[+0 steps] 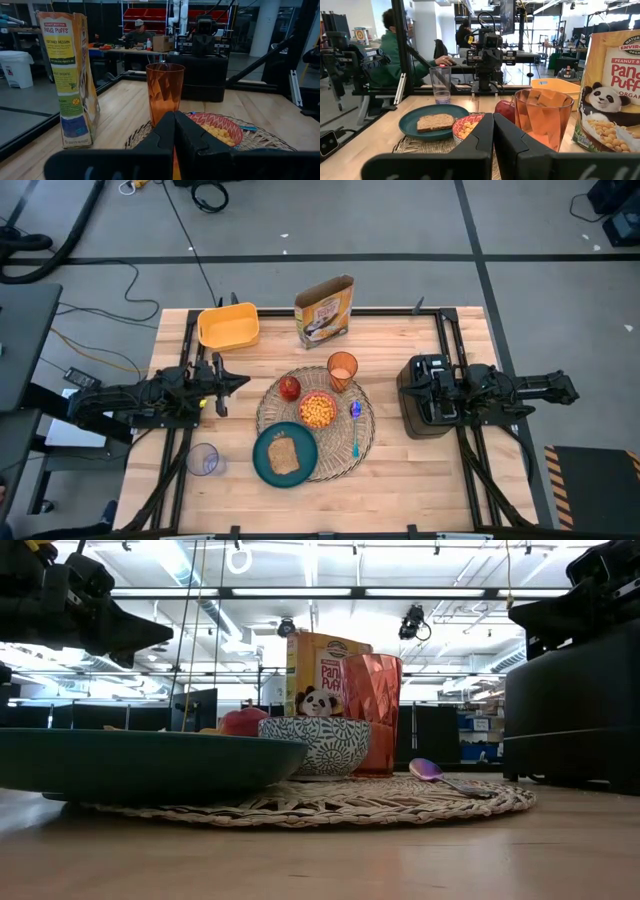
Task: Arrange a breakfast setting
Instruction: Return to Home Position
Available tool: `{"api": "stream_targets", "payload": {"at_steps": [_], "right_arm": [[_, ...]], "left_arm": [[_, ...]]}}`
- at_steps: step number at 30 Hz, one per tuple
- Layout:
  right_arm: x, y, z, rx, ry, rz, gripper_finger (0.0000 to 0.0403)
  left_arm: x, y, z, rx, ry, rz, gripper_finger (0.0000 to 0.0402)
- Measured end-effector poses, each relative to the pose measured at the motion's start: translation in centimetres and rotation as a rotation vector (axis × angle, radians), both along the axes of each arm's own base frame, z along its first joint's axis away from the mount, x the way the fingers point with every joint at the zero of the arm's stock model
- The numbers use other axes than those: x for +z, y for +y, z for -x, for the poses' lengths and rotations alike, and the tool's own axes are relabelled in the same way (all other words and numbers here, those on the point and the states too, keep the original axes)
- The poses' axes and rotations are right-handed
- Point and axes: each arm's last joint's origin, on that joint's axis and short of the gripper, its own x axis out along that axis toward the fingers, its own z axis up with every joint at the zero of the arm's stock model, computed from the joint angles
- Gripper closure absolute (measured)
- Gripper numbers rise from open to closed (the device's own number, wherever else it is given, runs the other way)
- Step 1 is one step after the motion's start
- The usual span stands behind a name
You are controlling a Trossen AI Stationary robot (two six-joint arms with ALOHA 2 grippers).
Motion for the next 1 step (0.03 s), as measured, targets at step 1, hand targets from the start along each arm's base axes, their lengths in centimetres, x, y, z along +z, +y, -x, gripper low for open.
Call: {"api": "stream_targets", "payload": {"at_steps": [1], "right_arm": [[0.0,0.0,0.0,0.0,0.0,0.0,0.0386]], "left_arm": [[0.0,0.0,0.0,0.0,0.0,0.0,0.0395]]}}
